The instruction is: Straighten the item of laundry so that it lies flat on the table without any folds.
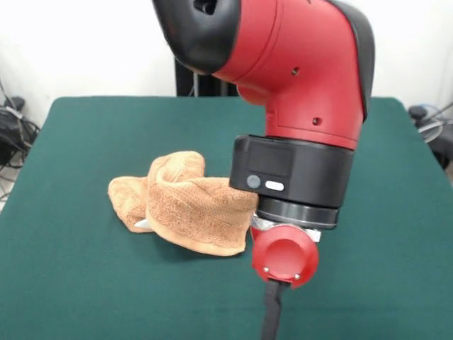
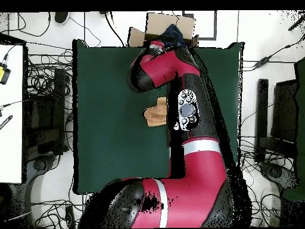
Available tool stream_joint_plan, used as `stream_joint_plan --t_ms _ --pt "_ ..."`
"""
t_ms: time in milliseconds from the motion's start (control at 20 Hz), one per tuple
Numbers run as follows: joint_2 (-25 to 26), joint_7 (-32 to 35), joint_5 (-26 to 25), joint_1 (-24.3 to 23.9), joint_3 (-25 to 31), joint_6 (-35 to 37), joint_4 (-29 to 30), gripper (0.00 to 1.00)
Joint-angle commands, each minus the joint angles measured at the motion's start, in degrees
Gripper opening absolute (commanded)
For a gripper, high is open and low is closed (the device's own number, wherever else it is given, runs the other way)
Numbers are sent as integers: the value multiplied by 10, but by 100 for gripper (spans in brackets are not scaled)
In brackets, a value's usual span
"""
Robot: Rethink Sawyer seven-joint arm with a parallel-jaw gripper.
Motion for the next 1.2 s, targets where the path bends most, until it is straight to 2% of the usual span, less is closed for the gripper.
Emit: stream_joint_plan --t_ms 50,250,500,700,900,1200 --pt "-6 -56 63 -26 -3 195 61 100" --pt "-13 -87 73 -30 -3 231 72 100" --pt "-24 -120 72 -15 -14 357 72 100" --pt "-32 -131 71 -17 -9 412 78 100" --pt "-44 -138 66 -27 -5 434 99 100" --pt "-57 -137 80 -47 17 419 133 100"
